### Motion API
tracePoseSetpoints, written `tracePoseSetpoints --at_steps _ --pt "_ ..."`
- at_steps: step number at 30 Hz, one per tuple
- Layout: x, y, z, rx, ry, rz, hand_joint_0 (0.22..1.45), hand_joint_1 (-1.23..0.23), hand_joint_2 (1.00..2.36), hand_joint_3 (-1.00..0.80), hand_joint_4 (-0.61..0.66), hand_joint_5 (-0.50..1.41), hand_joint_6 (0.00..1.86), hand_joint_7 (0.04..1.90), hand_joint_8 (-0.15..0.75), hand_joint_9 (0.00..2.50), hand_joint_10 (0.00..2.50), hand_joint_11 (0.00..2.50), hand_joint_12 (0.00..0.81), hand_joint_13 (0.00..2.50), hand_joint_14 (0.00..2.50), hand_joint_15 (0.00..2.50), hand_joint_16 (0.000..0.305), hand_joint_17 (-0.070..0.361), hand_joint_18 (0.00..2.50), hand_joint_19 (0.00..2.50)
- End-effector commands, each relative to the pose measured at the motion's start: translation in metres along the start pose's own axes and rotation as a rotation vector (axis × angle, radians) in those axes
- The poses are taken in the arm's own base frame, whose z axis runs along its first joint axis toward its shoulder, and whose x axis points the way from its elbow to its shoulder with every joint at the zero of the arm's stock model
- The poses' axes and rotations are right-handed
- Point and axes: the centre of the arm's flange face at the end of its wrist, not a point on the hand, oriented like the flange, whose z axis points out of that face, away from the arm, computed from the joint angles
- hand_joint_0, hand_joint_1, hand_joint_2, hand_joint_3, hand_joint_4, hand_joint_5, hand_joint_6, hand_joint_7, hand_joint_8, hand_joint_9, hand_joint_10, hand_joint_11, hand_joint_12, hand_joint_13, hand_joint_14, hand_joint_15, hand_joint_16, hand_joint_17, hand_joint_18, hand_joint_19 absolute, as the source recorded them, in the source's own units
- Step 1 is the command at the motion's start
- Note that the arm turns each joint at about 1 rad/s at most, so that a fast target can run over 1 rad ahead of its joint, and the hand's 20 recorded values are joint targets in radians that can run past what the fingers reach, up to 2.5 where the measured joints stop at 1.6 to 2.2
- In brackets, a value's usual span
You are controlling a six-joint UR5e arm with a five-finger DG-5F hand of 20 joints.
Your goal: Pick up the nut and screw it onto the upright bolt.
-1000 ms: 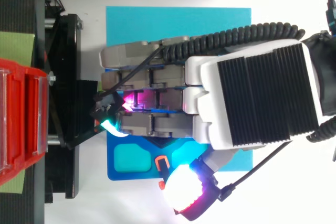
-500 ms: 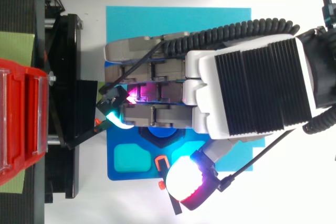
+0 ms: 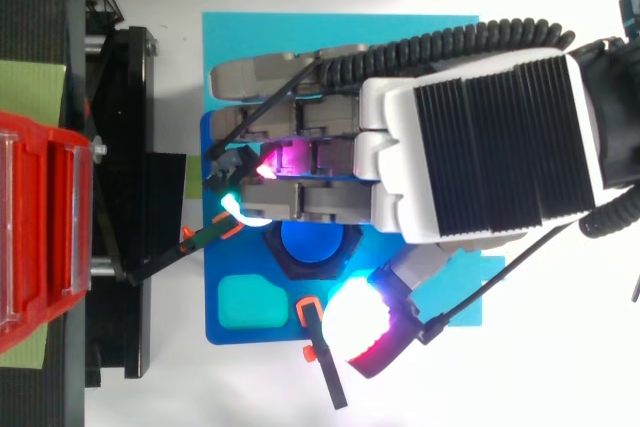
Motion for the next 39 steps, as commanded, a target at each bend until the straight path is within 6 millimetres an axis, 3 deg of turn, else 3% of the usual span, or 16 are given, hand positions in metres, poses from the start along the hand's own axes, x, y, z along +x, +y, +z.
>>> tracePoseSetpoints --at_steps 1,8,13,17,25,26,29,33,39 --pt "-0.001 -0.004 -0.002 -0.003 -0.002 0.0 0.54 -0.16 1.0 -0.5 0.16 0.0 0.5 1.24 0.261 0.98 0.0 0.0 0.239 0.57 0.0 0.0 0.021 0.047 0.2 0.0" --pt "-0.001 -0.019 -0.01 -0.007 -0.008 -0.016 0.55 -0.21 1.0 -0.5 0.17 0.05 0.5 1.42 0.271 1.22 0.0 0.0 0.199 0.75 0.0 0.0 0.014 0.032 0.4 0.0" --pt "-0.005 -0.033 -0.016 -0.002 -0.013 -0.029 0.56 -0.23 1.0 -0.5 0.14 0.06 0.56 1.33 0.269 1.39 0.0 0.04 0.163 0.88 0.0 0.0 0.009 0.021 0.54 0.0" --pt "-0.023 -0.038 -0.015 -0.015 -0.037 -0.038 0.55 -0.23 1.0 -0.5 0.17 0.05 0.5 1.37 0.273 1.37 0.0 0.06 0.181 0.84 0.0 0.0 0.011 0.025 0.49 0.0" --pt "-0.045 -0.036 -0.01 -0.02 -0.053 -0.049 0.54 -0.19 1.0 -0.5 0.26 -0.05 0.5 0.96 0.257 1.18 0.0 0.02 0.223 0.69 0.0 0.0 0.019 0.042 0.35 0.0" --pt "-0.047 -0.035 -0.009 -0.021 -0.062 -0.051 0.54 -0.19 1.0 -0.5 0.25 -0.07 0.5 0.86 0.247 1.12 0.0 0.0 0.233 0.66 0.0 0.0 0.02 0.046 0.32 0.0" --pt "-0.051 -0.032 -0.003 -0.026 -0.099 -0.061 0.54 -0.18 1.0 -0.5 0.24 -0.08 0.5 0.77 0.24 1.05 0.0 0.0 0.24 0.63 0.0 0.0 0.022 0.049 0.28 0.0" --pt "-0.05 -0.027 0.001 -0.032 -0.116 -0.059 0.53 -0.16 1.0 -0.5 0.22 -0.09 0.5 0.72 0.234 1.0 0.0 0.0 0.251 0.58 0.0 0.0 0.024 0.055 0.23 0.0" --pt "-0.025 -0.006 0.009 -0.02 -0.105 -0.03 0.52 -0.13 1.0 -0.5 0.22 -0.11 0.5 0.67 0.226 0.89 0.0 0.0 0.264 0.51 0.0 0.0 0.027 0.06 0.16 0.0"
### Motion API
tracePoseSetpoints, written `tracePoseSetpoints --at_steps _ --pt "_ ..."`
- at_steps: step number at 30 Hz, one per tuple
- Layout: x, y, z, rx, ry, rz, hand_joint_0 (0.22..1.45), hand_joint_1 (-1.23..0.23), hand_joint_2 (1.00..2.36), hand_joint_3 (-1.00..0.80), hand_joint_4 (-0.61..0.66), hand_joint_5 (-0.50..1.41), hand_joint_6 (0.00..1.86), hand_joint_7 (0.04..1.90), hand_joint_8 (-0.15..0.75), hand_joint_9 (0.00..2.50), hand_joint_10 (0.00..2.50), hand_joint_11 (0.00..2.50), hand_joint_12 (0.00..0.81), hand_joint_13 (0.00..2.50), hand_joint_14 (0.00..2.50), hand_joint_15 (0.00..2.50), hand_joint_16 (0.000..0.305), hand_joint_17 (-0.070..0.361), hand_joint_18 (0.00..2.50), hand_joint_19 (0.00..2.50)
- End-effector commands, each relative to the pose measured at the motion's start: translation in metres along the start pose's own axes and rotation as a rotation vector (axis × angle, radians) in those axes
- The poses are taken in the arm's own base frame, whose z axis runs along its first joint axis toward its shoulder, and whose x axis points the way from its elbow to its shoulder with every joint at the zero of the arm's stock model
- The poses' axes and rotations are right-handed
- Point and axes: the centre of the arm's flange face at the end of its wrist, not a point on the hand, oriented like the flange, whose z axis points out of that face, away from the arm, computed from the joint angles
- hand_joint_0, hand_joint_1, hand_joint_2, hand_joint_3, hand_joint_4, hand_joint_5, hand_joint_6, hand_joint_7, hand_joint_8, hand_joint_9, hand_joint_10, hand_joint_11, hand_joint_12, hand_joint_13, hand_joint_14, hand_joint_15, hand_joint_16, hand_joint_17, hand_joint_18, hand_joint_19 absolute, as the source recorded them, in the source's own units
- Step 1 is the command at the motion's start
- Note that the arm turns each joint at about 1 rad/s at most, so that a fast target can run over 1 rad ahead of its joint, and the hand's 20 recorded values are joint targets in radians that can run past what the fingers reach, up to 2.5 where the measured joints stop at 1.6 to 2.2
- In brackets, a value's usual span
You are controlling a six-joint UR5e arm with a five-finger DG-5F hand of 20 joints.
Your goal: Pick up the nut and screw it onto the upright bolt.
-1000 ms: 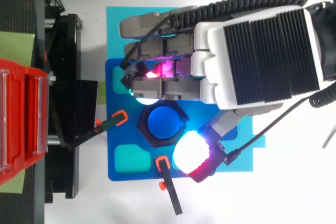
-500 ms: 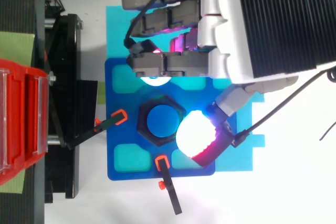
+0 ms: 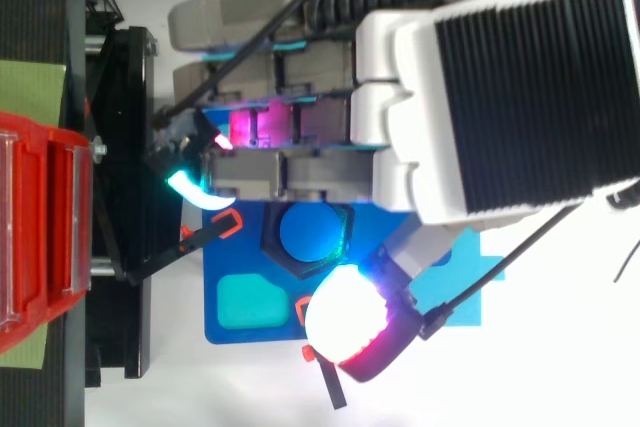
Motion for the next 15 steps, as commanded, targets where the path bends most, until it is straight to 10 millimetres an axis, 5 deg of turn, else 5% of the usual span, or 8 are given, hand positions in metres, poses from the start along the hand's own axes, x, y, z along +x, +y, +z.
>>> tracePoseSetpoints --at_steps 1,15 --pt "0.012 0.011 0.003 0.003 -0.001 0.02 0.52 -0.13 1.0 -0.5 0.22 -0.11 0.5 0.67 0.225 0.89 0.0 0.0 0.265 0.5 0.0 0.0 0.027 0.06 0.16 0.0" --pt "0.034 0.023 0.003 -0.01 -0.014 0.031 0.52 -0.12 1.0 -0.5 0.2 -0.13 0.5 0.64 0.208 0.71 0.0 0.0 0.278 0.36 0.0 0.0 0.029 0.065 0.0 0.0"
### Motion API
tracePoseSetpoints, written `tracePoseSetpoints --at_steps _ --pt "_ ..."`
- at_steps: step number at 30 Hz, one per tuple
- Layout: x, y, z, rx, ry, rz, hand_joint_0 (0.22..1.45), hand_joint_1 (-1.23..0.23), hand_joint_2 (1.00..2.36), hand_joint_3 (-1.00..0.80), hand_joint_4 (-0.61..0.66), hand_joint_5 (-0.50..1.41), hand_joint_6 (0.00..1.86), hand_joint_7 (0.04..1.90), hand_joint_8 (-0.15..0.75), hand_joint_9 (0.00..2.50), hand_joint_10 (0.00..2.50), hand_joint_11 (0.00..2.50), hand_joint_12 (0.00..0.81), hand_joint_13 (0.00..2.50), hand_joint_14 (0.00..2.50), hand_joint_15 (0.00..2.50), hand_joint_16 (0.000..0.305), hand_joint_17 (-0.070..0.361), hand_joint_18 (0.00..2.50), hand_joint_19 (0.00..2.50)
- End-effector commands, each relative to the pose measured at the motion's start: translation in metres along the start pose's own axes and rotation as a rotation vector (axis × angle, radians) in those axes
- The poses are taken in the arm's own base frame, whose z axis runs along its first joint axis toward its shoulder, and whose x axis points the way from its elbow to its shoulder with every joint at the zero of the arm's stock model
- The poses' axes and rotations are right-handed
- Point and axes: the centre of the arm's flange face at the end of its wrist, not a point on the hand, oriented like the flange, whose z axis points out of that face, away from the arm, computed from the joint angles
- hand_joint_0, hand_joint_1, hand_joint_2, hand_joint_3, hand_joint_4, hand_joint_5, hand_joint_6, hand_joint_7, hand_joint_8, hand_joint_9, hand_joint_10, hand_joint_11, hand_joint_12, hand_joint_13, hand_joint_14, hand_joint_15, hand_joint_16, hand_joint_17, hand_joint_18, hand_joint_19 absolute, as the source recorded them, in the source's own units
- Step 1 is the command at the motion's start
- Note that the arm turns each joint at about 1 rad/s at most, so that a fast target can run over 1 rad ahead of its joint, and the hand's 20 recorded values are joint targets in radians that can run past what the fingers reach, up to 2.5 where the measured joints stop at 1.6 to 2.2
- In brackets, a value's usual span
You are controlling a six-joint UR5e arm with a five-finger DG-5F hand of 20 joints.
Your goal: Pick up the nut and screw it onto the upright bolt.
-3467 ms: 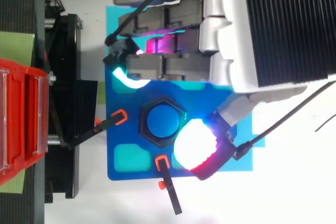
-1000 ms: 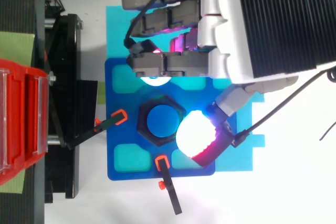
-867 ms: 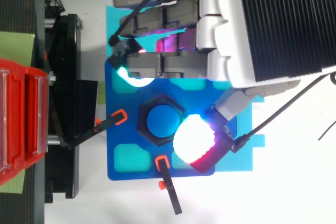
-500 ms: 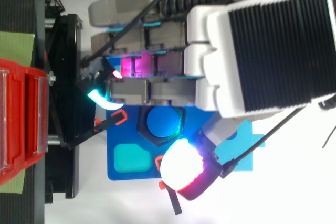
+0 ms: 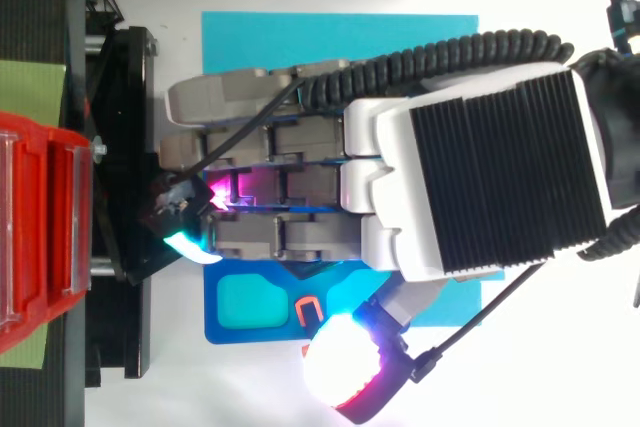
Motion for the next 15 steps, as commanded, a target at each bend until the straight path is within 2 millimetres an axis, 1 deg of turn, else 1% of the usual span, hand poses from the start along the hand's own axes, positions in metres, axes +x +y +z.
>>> tracePoseSetpoints --at_steps 1,15 --pt "0.0072 0.0007 -0.0013 0.001 -0.007 -0.002 0.52 -0.12 1.0 -0.5 0.21 -0.12 0.5 0.64 0.209 0.71 0.0 0.0 0.279 0.35 0.0 0.0 0.029 0.065 0.0 0.0" --pt "0.0098 0.0013 -0.0035 0.001 0.014 0.004 0.52 -0.1 1.0 -0.5 0.21 -0.11 0.5 0.7 0.223 0.71 0.0 0.0 0.284 0.35 0.0 0.0 0.029 0.066 0.0 0.0"
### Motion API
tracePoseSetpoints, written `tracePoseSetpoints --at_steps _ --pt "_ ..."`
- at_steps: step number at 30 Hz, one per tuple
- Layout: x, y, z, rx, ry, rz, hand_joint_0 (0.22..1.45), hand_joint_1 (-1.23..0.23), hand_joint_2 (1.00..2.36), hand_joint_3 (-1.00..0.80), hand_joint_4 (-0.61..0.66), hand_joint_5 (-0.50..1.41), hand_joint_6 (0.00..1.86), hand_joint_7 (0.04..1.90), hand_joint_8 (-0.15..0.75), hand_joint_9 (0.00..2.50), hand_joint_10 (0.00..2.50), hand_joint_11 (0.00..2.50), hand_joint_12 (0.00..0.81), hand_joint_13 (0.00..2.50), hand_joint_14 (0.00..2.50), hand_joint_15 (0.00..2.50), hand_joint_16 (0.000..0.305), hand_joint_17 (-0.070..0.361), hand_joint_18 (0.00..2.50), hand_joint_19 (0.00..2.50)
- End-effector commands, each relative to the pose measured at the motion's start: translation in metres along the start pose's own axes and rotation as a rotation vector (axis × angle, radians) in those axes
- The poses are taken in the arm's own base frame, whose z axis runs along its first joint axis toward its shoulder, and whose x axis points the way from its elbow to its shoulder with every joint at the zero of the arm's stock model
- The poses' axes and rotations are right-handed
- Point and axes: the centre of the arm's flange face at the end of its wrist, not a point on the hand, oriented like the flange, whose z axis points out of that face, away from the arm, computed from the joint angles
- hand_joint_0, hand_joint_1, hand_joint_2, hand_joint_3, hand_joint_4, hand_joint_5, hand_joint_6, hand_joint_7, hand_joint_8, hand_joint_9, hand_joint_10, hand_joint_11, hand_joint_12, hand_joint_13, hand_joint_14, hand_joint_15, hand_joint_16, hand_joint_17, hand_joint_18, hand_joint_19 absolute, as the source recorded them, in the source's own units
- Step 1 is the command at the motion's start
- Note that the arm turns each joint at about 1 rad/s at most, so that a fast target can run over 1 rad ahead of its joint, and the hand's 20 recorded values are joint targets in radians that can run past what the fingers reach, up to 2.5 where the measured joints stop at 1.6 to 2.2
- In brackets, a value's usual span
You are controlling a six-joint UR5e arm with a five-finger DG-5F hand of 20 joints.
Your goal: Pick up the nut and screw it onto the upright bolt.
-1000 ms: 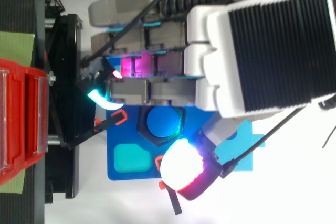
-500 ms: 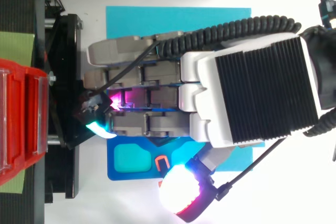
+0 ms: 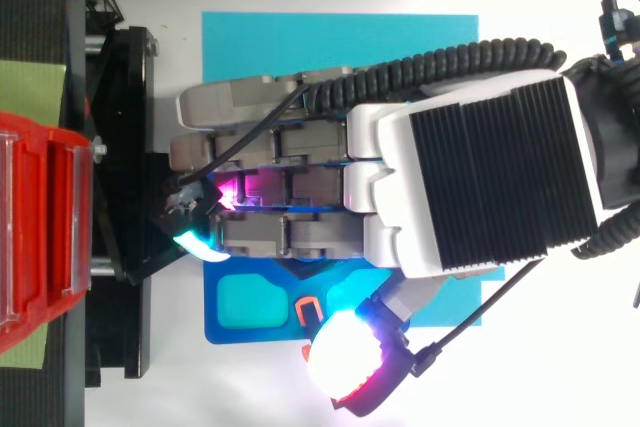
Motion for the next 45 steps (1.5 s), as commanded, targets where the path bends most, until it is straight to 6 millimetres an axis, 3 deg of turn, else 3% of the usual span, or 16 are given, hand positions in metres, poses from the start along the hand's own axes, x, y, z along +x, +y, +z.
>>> tracePoseSetpoints --at_steps 1,7,23,40,45 --pt "0.0 0.0 0.0 0.0 0.005 0.0 0.52 -0.1 1.0 -0.5 0.21 -0.11 0.5 0.7 0.222 0.71 0.0 0.0 0.284 0.35 0.0 0.0 0.029 0.065 0.0 0.0" --pt "0.009 0.0 -0.005 0.001 0.02 0.006 0.52 -0.1 1.0 -0.5 0.22 -0.1 0.5 0.75 0.228 0.72 0.0 0.0 0.283 0.36 0.0 0.0 0.029 0.065 0.0 0.0" --pt "0.01 -0.006 -0.009 0.007 0.026 0.006 0.53 -0.16 1.0 -0.5 0.25 -0.04 0.5 1.03 0.253 0.84 0.0 0.0 0.262 0.46 0.0 0.0 0.024 0.054 0.08 0.0" --pt "0.01 -0.027 -0.02 0.006 0.021 0.003 0.55 -0.21 1.0 -0.5 0.19 0.06 0.5 1.32 0.262 1.17 0.0 0.0 0.205 0.68 0.0 0.0 0.015 0.035 0.29 0.0" --pt "0.009 -0.034 -0.023 0.001 0.016 -0.005 0.55 -0.23 1.0 -0.5 0.19 0.08 0.5 1.39 0.238 1.38 0.0 0.01 0.174 0.78 0.0 0.0 0.011 0.024 0.41 0.0"
